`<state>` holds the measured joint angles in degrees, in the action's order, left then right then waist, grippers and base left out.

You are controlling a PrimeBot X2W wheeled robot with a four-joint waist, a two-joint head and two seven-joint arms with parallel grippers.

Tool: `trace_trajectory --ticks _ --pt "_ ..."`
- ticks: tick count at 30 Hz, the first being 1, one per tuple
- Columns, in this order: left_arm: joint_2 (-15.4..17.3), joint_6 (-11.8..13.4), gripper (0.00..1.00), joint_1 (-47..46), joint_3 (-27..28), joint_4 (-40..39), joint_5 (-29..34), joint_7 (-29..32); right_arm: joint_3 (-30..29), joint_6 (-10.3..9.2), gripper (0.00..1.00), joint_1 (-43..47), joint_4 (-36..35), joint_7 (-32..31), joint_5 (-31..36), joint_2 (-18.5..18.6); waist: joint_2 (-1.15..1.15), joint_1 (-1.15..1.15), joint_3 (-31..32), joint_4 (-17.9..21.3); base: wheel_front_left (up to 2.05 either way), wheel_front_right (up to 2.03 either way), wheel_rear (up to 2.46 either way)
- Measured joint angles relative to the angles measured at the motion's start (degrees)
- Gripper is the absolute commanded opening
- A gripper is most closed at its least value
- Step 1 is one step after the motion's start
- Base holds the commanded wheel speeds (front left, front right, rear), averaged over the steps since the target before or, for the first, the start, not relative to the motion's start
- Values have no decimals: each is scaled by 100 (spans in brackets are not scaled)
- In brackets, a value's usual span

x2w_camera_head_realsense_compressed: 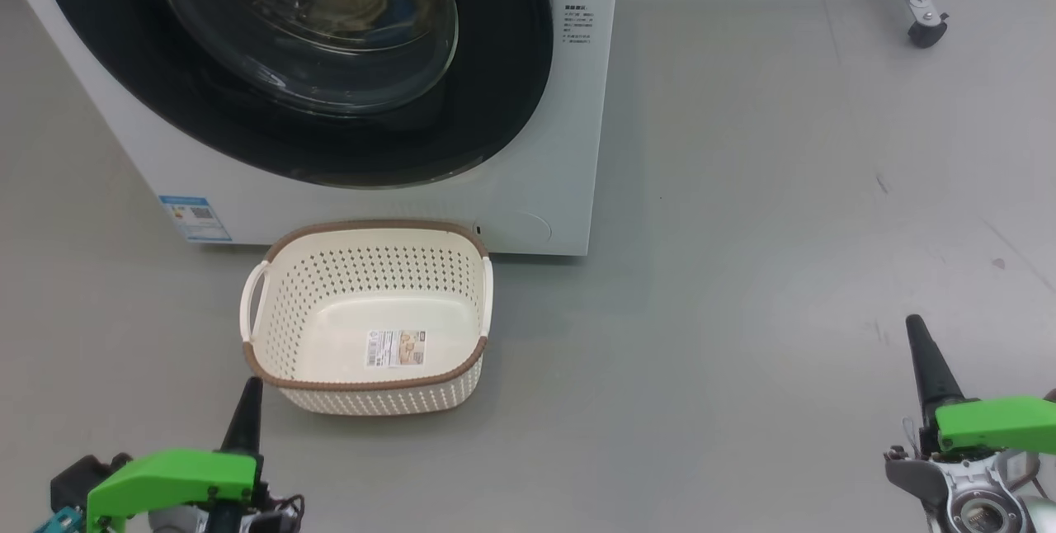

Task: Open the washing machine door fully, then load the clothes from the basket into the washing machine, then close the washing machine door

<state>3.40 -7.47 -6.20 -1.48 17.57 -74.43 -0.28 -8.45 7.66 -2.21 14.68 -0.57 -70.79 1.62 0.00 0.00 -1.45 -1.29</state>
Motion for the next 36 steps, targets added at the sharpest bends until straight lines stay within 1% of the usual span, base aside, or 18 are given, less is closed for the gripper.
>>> trace_trajectory --ticks 20,34,36 --pt "-27 1 0 79 303 -86 -1083 342 40 0 0 -52 66 -341 -1258 1 0 0 78 79 0 0 0" --pt "-47 1 0 98 491 -125 -1781 561 69 -1 0 -57 104 -554 -2057 2 0 0 127 129 0 0 0" --pt "-48 1 0 110 500 -141 -1825 569 70 -1 0 -57 113 -559 -2094 2 0 0 128 130 0 0 0"
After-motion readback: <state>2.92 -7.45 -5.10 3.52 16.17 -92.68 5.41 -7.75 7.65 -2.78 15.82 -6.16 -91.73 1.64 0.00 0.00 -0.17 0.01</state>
